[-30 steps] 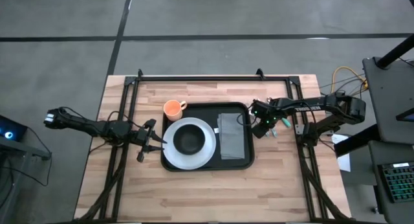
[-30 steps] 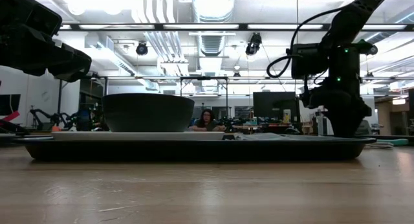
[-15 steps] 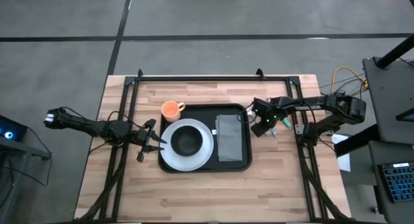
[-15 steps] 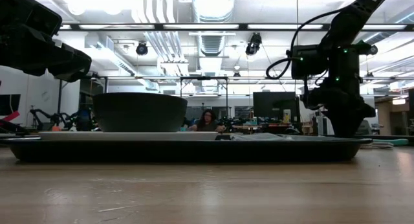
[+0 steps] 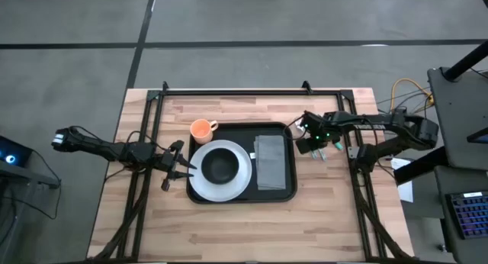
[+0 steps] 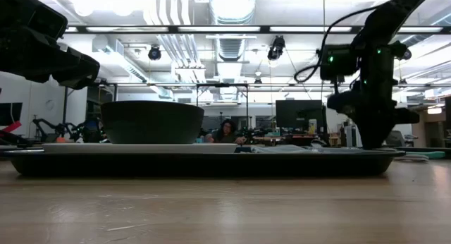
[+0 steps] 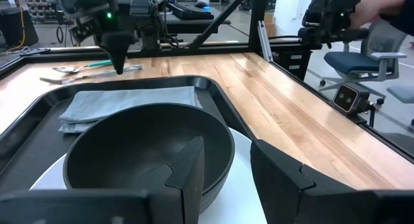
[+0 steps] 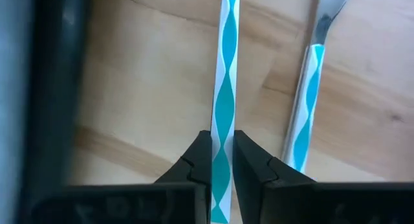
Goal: Set up tray
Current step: Put the white and blue fork on the gray napkin on the black serving tray
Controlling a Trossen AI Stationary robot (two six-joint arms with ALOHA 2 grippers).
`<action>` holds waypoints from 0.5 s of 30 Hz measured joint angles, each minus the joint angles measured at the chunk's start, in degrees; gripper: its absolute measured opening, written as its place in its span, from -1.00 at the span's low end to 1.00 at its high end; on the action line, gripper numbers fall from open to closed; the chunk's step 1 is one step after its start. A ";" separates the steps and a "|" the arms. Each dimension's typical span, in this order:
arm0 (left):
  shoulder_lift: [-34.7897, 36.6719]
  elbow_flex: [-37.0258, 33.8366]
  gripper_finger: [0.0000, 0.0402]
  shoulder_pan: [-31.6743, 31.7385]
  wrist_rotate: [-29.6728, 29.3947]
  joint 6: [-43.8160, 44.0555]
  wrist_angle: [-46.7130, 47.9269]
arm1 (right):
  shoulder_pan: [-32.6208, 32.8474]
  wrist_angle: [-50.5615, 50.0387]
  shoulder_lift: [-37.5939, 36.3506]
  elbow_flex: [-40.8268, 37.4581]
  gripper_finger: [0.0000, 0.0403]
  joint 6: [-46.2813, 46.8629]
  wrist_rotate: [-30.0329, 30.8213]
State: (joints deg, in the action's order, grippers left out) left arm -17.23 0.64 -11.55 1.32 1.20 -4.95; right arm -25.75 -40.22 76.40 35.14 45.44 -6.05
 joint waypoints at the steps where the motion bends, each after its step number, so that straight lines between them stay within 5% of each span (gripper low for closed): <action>1: 0.00 0.00 -0.46 0.00 0.00 0.01 0.00 | 0.03 -0.06 -1.10 0.00 -0.88 1.39 -0.02; 8: 0.00 0.00 -0.46 0.01 0.00 0.00 0.00 | 2.98 -0.01 -8.41 0.09 -0.88 14.59 0.01; 15: 0.00 0.00 -0.46 0.00 0.00 0.02 0.01 | 12.79 0.16 -9.17 0.11 -0.88 30.37 1.95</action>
State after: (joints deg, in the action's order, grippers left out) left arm -17.23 0.64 -11.55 1.32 1.21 -4.94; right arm -12.95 -40.06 67.23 35.24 75.81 -4.10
